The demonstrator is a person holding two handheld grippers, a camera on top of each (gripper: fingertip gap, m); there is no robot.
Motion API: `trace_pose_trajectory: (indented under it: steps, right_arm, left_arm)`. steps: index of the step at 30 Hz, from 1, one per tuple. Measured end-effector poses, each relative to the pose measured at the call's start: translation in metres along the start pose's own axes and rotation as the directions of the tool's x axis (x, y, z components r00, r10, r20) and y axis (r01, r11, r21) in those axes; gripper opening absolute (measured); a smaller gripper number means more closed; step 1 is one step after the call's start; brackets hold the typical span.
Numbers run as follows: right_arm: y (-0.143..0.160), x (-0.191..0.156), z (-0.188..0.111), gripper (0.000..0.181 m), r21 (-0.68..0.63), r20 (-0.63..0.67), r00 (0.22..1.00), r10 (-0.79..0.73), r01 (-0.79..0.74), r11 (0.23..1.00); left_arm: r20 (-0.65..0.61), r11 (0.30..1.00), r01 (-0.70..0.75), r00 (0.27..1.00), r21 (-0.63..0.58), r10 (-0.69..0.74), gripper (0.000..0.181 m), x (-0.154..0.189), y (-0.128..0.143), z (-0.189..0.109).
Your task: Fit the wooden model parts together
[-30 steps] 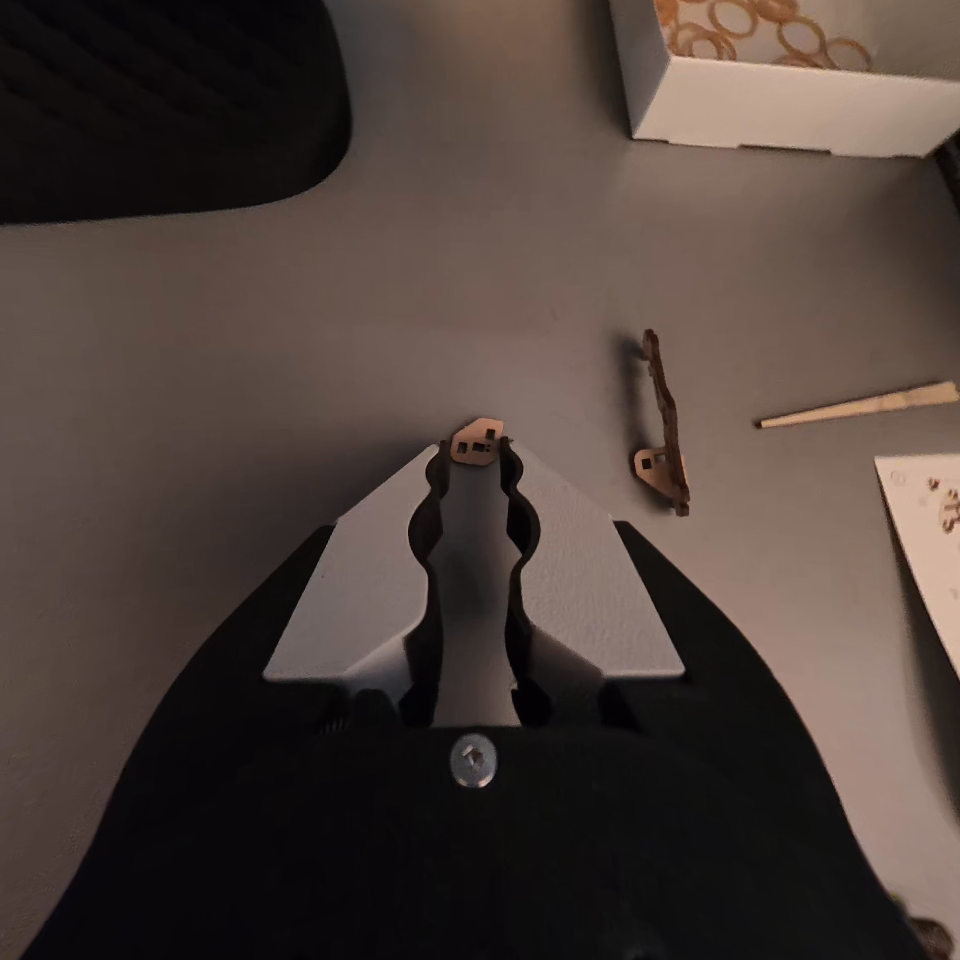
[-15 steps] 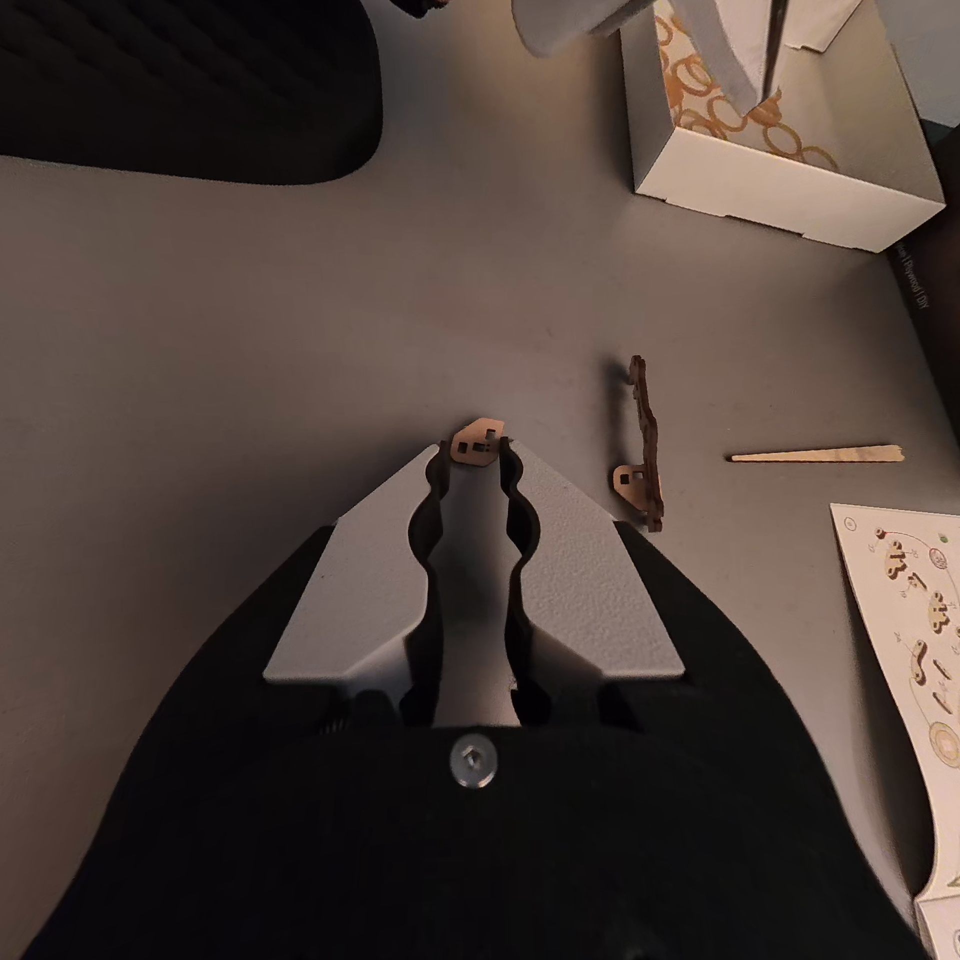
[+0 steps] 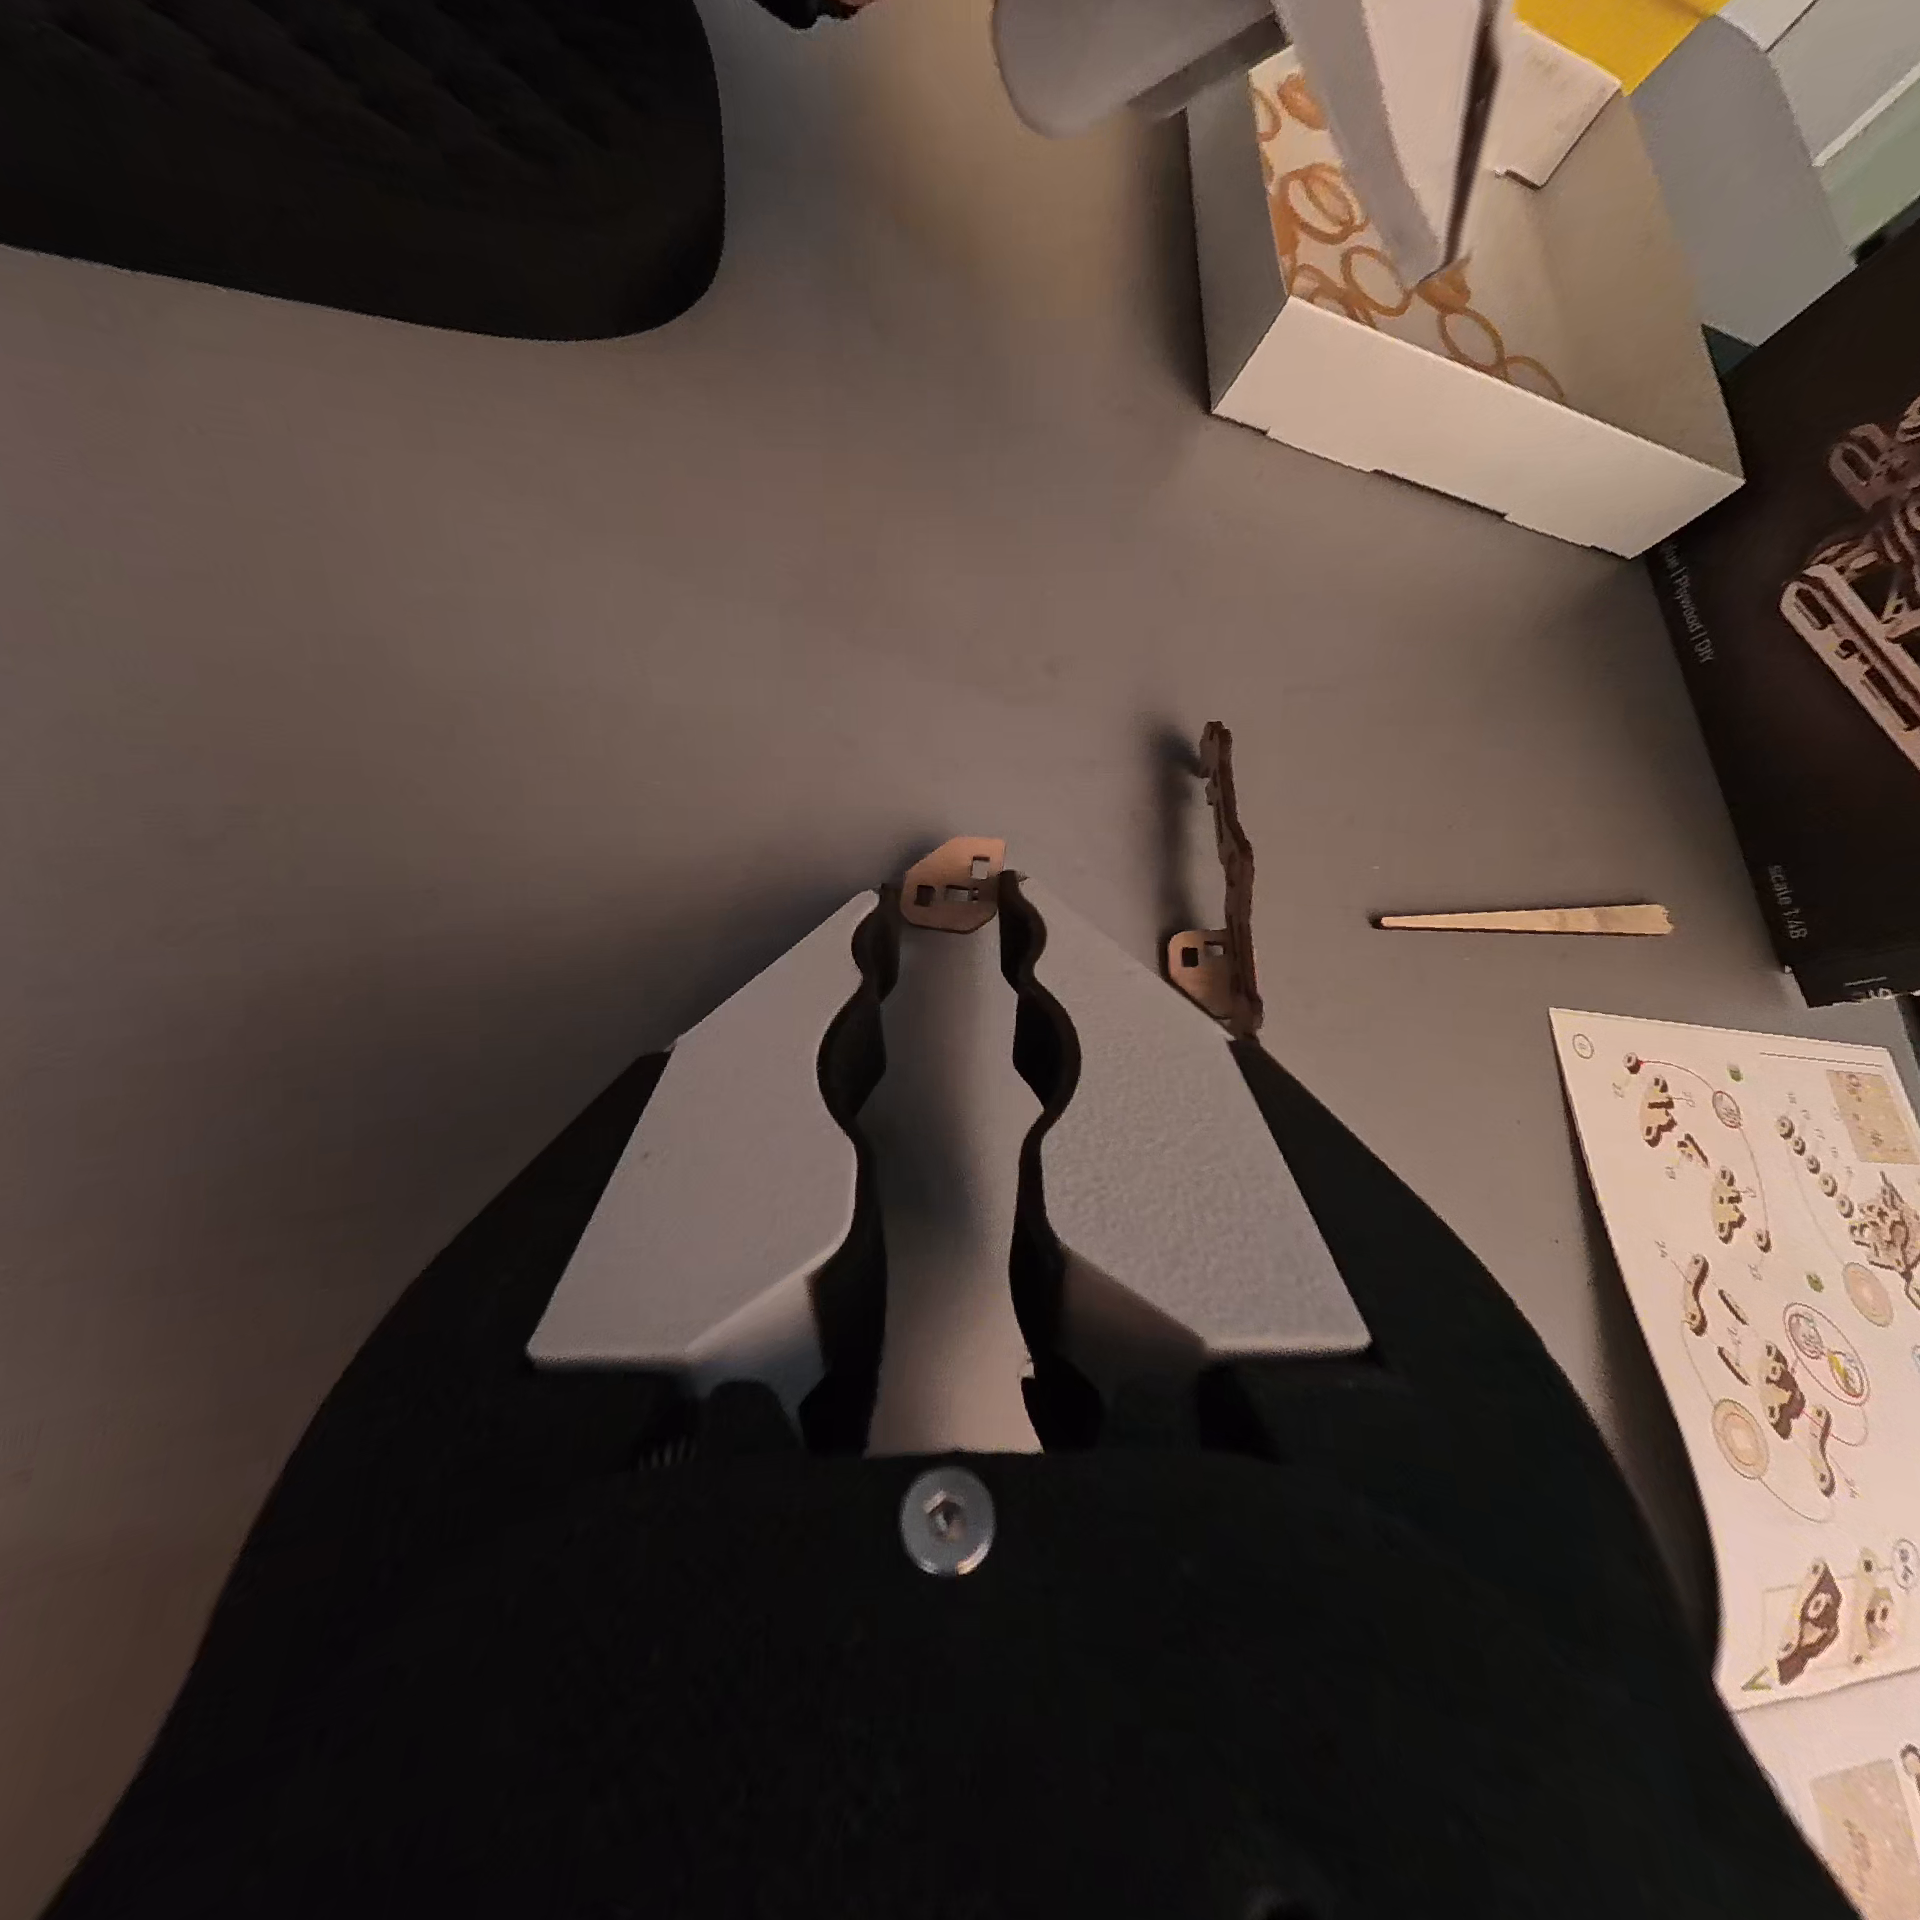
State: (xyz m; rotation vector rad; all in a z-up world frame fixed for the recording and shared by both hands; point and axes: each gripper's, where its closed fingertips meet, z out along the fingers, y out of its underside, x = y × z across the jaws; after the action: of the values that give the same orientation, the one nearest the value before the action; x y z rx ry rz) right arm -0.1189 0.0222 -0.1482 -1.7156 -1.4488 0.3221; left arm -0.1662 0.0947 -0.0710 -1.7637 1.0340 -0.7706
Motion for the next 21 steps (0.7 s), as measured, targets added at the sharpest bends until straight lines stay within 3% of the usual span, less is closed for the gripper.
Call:
trace_pose_trajectory:
  steps: [12,16,21]
  right_arm:
    - [-0.017,0.016,-0.015,0.019,0.084,-0.111,0.992,-0.064,0.074,0.994]
    - [-0.020,0.014,-0.016,0.019,0.108,-0.100,0.992,-0.083,0.094,0.990]
    - [-0.022,0.009,-0.015,0.019,0.132,-0.069,0.994,-0.086,0.095,0.987]
  left_arm:
    - [-0.062,0.994,0.076,0.995,-0.079,-0.081,0.012,0.007,0.012,0.002]
    - [-0.170,0.981,0.124,0.974,-0.148,-0.149,0.021,0.027,0.020,0.004]
    - [-0.286,0.978,0.153,0.940,-0.142,-0.188,0.019,0.047,0.014,0.002]
